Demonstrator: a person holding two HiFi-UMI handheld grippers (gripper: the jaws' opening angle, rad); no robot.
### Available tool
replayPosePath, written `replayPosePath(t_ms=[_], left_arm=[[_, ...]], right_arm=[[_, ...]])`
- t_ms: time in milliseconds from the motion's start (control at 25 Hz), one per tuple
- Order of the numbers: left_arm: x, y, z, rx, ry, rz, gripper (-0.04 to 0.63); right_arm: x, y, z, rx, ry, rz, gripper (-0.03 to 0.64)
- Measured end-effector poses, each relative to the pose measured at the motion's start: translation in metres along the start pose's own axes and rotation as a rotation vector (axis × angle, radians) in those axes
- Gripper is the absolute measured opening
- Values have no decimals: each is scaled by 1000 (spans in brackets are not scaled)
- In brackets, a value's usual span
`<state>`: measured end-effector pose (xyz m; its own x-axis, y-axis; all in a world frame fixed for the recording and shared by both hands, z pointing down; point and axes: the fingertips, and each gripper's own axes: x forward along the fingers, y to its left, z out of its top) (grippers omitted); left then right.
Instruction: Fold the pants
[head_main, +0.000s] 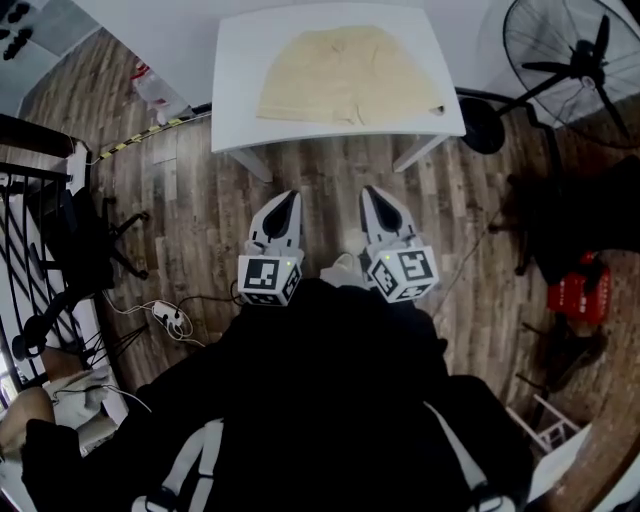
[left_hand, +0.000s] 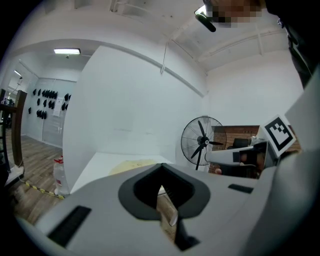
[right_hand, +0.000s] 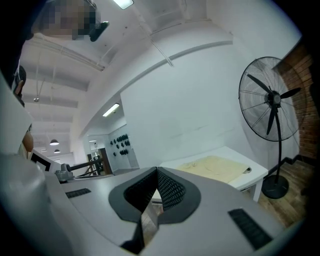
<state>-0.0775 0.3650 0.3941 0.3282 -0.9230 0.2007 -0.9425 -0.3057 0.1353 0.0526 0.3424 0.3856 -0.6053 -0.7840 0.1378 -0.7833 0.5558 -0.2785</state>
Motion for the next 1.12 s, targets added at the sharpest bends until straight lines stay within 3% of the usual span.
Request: replayPosePath(t_ms=[320, 520, 920, 1120], left_arm=[[11, -2, -7, 5, 56, 56, 3], [16, 6, -11, 1, 47, 74, 3], [55, 42, -8, -49, 44, 112, 3], [83, 81, -8, -85, 51, 129, 3]], right_arm=[[11, -11, -10, 44, 36, 66, 3], [26, -12, -19, 34, 71, 85, 3], [87, -26, -15, -27, 116, 103, 3], [133, -29, -12, -64, 137, 115, 3]])
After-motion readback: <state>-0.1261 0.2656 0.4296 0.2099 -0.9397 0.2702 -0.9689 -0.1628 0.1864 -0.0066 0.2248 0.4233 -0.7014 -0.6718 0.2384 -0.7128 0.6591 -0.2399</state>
